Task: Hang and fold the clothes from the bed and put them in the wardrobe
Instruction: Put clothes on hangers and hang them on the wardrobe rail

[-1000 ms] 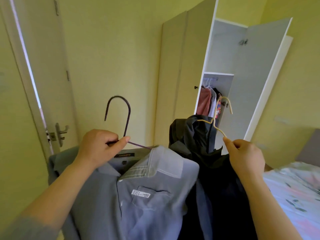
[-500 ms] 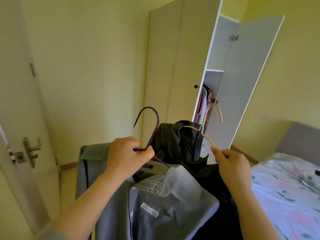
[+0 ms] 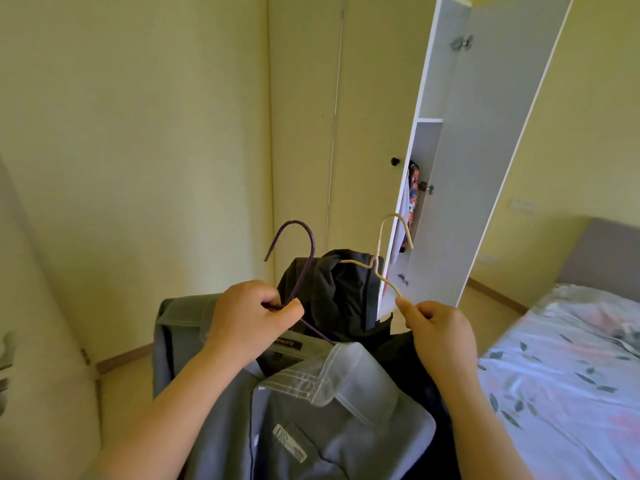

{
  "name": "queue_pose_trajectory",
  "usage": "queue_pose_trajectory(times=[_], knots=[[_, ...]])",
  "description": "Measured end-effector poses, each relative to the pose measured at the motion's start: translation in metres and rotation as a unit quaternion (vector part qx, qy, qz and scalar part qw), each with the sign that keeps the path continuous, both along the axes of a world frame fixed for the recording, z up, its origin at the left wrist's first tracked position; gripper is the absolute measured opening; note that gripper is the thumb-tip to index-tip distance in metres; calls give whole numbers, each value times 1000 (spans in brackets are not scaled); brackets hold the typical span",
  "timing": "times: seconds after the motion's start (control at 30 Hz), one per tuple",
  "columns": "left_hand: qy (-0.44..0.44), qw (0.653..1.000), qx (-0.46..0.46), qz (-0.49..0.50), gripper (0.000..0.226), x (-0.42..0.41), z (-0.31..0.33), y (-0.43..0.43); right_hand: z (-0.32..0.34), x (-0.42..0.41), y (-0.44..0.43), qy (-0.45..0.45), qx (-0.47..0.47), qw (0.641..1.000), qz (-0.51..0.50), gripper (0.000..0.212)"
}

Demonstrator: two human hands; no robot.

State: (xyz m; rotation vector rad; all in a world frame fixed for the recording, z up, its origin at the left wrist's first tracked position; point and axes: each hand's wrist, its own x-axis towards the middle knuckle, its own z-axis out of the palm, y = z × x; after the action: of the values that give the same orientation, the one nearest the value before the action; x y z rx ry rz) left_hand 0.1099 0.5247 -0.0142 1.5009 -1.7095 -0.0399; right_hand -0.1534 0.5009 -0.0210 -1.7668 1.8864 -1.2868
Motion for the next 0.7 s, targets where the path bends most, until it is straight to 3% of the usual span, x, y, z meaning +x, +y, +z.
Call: queue_pose_trajectory(times=[0.37, 0.7], knots=[[56, 997, 18, -46, 47, 37, -18, -114, 2, 41, -106, -42, -6, 999, -30, 53], [74, 981, 4, -178, 50, 85, -20, -235, -3, 88, -170, -47, -30, 986, -158, 54]])
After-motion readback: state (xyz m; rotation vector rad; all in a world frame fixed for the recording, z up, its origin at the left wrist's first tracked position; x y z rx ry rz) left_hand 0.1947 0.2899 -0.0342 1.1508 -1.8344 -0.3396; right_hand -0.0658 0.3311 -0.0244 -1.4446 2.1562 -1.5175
